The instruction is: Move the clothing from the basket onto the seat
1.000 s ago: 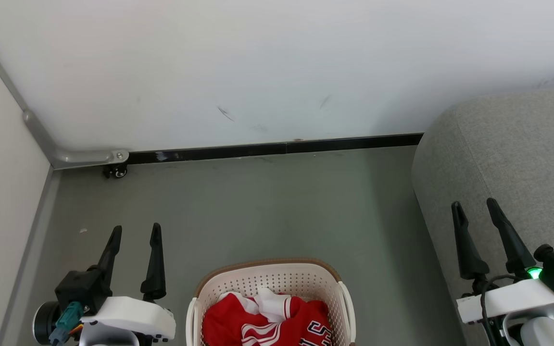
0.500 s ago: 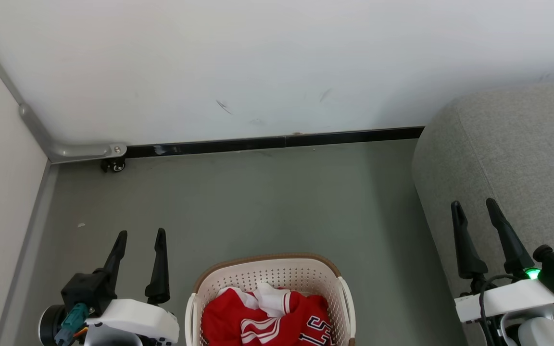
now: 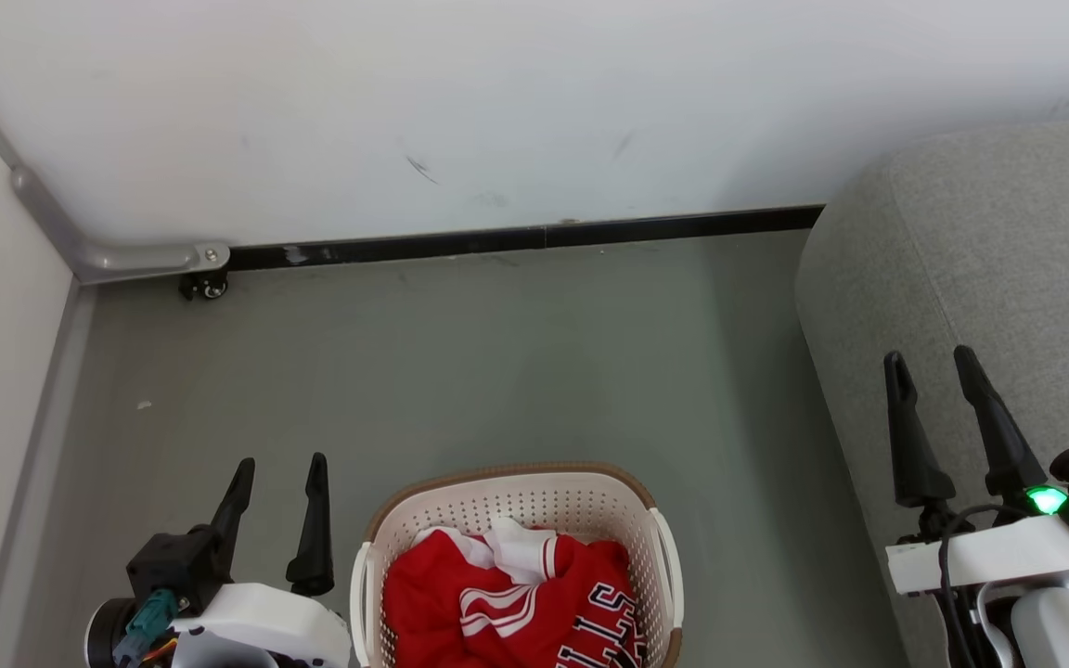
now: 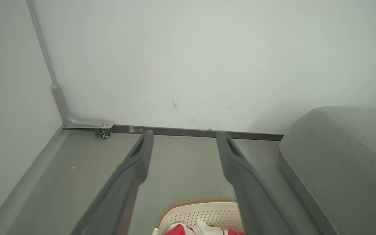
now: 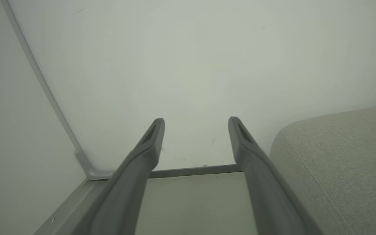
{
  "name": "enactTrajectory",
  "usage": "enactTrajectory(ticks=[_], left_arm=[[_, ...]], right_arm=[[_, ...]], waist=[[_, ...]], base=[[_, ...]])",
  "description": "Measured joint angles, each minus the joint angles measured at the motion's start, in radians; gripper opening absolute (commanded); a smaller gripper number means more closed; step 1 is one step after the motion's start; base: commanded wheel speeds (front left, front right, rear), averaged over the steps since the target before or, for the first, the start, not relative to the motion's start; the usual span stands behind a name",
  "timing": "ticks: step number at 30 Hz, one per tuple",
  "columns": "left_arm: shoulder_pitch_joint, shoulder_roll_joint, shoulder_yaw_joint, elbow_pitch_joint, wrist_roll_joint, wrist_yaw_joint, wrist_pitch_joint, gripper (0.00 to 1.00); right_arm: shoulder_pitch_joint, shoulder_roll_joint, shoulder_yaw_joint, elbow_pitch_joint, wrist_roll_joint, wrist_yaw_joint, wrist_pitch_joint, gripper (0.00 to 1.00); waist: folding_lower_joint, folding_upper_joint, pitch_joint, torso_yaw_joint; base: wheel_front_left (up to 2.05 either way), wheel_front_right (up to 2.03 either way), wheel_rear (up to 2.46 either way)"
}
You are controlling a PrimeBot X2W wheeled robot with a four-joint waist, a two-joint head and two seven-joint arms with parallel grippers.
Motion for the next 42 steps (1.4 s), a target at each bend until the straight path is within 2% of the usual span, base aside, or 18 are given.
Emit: enactTrajectory(ticks=[21, 42], left_arm=[[-0.107, -0.006, -0.027, 0.036, 0.011, -0.017, 0.0, 1.0], [-0.233, -0.008, -0.069, 0.173, 0.038, -0.035, 0.0, 1.0]], right_arm=[[-0.066, 0.009, -0.019, -0.095, 0.029, 0.0, -0.001, 1.0], [-0.155, 0.017, -0.032, -0.142, 0.061, 0.0, -0.002, 1.0]], waist=[[-0.0001, 0.0, 0.149, -0.023], [-0.0001, 0.0, 0.324, -0.062]], base=[[0.0, 0.0, 0.0], [0.0, 0.0, 0.0]])
